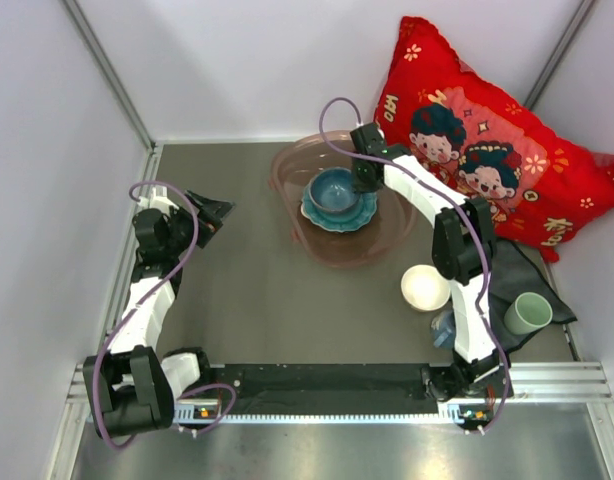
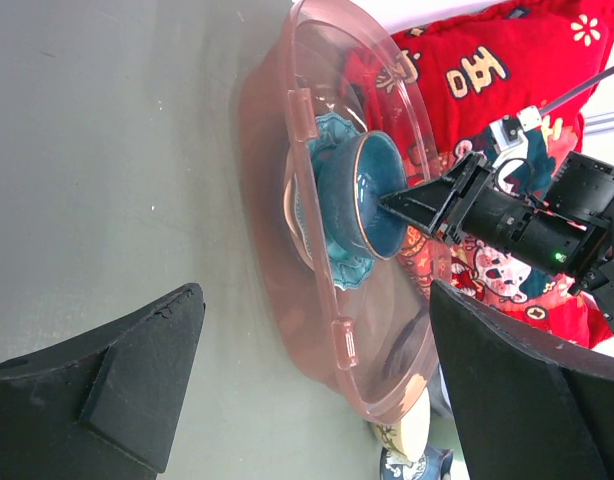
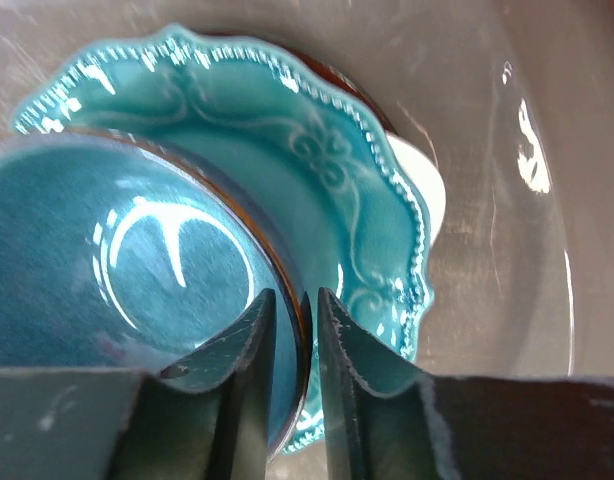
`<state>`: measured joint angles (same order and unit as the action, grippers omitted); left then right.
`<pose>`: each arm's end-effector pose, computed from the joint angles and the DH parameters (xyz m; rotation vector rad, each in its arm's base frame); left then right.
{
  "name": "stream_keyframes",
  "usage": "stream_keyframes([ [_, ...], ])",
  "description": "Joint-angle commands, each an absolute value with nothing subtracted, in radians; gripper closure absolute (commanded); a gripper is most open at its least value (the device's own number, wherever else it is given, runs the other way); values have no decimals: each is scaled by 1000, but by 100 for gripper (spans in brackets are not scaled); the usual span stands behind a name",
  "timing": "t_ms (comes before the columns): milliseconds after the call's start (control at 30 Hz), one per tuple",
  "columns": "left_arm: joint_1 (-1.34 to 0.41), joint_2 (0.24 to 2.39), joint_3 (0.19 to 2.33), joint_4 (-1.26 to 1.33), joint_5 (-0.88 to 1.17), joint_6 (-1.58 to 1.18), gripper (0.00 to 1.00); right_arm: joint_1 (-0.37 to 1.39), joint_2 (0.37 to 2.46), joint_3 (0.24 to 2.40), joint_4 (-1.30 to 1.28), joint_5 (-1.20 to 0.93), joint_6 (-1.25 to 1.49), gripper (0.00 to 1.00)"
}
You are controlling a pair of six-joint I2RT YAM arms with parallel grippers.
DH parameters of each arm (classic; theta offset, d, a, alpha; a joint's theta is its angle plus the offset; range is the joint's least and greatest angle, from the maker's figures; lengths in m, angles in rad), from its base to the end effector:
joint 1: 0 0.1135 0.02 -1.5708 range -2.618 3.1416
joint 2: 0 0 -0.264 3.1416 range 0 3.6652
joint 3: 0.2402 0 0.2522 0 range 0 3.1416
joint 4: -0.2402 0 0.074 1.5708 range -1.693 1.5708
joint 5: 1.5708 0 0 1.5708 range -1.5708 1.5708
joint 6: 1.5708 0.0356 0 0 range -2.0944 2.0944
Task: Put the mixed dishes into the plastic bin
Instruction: Place the bowl in the plastic bin, then pick up the bowl from the center of the board.
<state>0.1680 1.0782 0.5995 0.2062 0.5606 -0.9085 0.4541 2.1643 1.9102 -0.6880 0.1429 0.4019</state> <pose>0.2403 0.0216 0.2585 -0.6120 1.8274 -1.0223 0.4372 0.2078 0.2405 -0.0071 2.5077 0.1751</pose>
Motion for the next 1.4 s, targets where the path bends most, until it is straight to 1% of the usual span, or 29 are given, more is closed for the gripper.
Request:
stream_keyframes([
  [0,175,1063,594,230,574,-893,2,442,2112,1921,-617,150,399,71],
  [33,175,1063,594,229,574,-893,2,442,2106,1921,-617,150,399,65],
  [100,176,1060,592,229,574,-893,2,440,2097,1917,-611,150,397,59],
  [133,176,1058,592,227,575,-893,2,440,2089,1914,-604,156,397,52],
  [233,176,1054,591,224,575,-894,2,442,2030,1876,-569,164,399,44],
  [333,176,1054,591,225,575,-896,2,442,1950,1832,-545,173,384,40],
  [467,176,1058,586,232,580,-900,2,440,1847,1771,-572,176,377,38],
  [533,176,1058,581,242,581,-905,2,442,1741,1709,-554,172,385,38],
  [567,176,1061,580,247,581,-908,2,440,1706,1645,-551,169,390,38],
  [600,176,1060,578,250,583,-911,2,440,1625,1616,-554,172,402,38],
  [700,178,1068,580,256,587,-910,2,443,1504,1479,-569,172,429,38],
  [733,175,1069,580,258,588,-908,2,448,1421,1439,-575,172,434,38],
  [767,176,1074,580,261,589,-907,2,456,1383,1364,-583,179,439,38],
  [800,175,1078,580,262,591,-905,2,462,1347,1332,-600,192,443,37],
  [833,176,1078,581,262,594,-905,2,478,1269,1298,-612,225,445,37],
  [967,178,1091,583,265,591,-905,2,523,1110,1126,-696,259,483,37],
  [1067,175,1101,584,268,591,-907,2,570,1031,1036,-724,261,547,37],
  [1167,176,1112,591,272,598,-911,2,597,1002,948,-733,261,593,37],
  [1367,176,1124,592,272,600,-905,2,601,1014,810,-678,238,633,37],
])
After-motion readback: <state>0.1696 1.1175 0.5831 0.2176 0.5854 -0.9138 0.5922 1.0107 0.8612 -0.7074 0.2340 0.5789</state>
